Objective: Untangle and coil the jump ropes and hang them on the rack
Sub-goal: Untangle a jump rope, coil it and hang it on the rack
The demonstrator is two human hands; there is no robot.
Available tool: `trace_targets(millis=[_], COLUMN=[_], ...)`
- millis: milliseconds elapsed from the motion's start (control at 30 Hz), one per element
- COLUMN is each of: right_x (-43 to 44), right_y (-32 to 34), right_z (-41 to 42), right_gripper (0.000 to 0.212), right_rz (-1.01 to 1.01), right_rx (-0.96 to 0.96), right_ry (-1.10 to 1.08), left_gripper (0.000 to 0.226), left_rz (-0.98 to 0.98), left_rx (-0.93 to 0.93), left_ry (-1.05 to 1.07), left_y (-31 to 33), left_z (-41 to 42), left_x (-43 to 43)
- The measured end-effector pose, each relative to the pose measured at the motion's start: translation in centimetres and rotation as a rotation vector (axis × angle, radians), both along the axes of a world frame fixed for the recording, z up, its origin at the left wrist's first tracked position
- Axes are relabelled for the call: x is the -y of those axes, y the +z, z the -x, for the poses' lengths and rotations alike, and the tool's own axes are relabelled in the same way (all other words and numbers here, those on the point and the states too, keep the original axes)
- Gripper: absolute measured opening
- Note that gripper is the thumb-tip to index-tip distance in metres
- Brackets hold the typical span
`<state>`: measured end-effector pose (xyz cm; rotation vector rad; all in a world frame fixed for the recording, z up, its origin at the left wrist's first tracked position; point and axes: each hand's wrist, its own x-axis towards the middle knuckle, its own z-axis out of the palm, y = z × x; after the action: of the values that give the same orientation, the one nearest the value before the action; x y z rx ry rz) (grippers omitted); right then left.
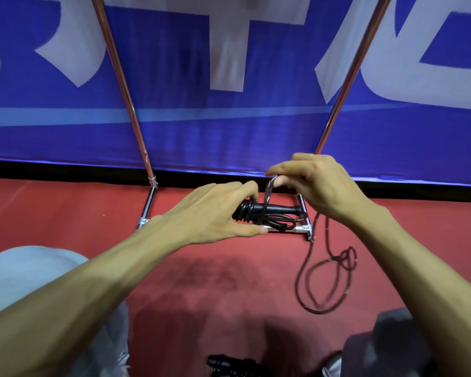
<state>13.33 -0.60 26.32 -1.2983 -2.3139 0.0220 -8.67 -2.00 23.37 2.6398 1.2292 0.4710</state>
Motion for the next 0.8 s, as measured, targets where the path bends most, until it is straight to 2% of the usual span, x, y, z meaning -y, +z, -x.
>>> trace_targets(millis=[100,167,267,400,467,533,567,700,800], right_x=[-0.3,-0.3,-0.5,-0.1,0.3,0.4,0.4,0.7,1.1], right_y=[-0.4,-0.7,-1.6,-1.8,-1.7,-1.7,-1.8,-2.2,-2.3], right_z=[-0.9,-0.9,-0.5,0.5,1.3,1.6,1.7,1.8,2.2], right_gripper=[0.03,0.024,0.016,0.032,0.04,0.032,0.029,0.032,0.03], right_rz=[0.269,0.36,0.418,0.452,0.542,0.615,0.641,0.738,0.807], right_rx=[-0.128,-0.188,-0.184,-0.228,-0.31,-0.355,-0.359,-0.263,-0.221], right_ry=[0.094,0.101,0.095,0.061,0.056,0.052,0.05,0.019,0.014], left_gripper=[0.033,0.025,0.018,0.016,0.026,0.052,0.054,0.029,0.026], left_rz=[0.094,0.147,0.2,0.252,0.292,0.319,0.314,0.269,0.288], left_rx=[0.072,0.152,0.292,0.437,0.492,0.523,0.531,0.578,0.588], left_ry=[-0.047,-0.052,-0.036,0.053,0.092,0.099,0.105,0.198,0.246], left_y=[0.2,0.4,0.6,0.8,1.1,1.5,1.6,1.8,1.5], left_z=[0.0,0.0,0.0,0.0,0.1,0.3,0.3,0.7,1.2], left_x=[0.5,0.6,0.4,0.3,0.3,0.3,0.4,-0.3,-0.9])
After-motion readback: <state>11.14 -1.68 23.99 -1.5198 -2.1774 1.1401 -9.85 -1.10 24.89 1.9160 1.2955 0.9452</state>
